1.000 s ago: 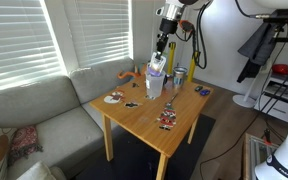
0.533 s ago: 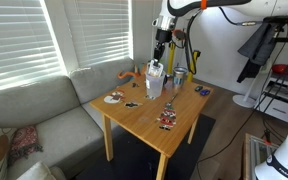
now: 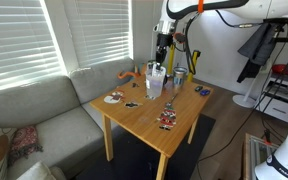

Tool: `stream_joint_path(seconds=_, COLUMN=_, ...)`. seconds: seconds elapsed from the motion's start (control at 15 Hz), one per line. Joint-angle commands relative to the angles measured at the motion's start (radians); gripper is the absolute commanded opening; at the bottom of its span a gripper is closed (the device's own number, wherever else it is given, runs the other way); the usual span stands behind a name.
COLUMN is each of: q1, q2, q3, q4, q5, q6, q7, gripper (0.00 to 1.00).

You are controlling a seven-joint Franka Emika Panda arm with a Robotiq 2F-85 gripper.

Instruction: Pick up the silver cup from the clear cup and put it on the table, pick up both white and purple packets with green lids and put them in the clear cup one by one

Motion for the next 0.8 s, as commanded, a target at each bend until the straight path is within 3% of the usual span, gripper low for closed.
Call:
stream_joint_path(seconds=0.0, q1=-0.023, q2=0.016, q3=0.011, q4=0.049, q5=0.028, q6=-0.047, q7=0.015, gripper=0.53)
stream_joint_path(seconds=0.47, q1=-0.04, q2=-0.007, q3=0.002, q4=0.11, q5=0.025, q6=-0.029, q7=0.015, gripper=0.99)
stream_joint_path(seconds=0.67, q1=-0.053, q2=-0.008, q3=-0.022, q4=0.122, q5=0.034, q6=0.085, q7=0.052, gripper=1.0)
stream_joint_path(seconds=0.73, q1=-0.044, q2=-0.011, q3=-0.012, q4=0.111, q5=0.013, q6=0.037, q7=0.025, gripper=1.0)
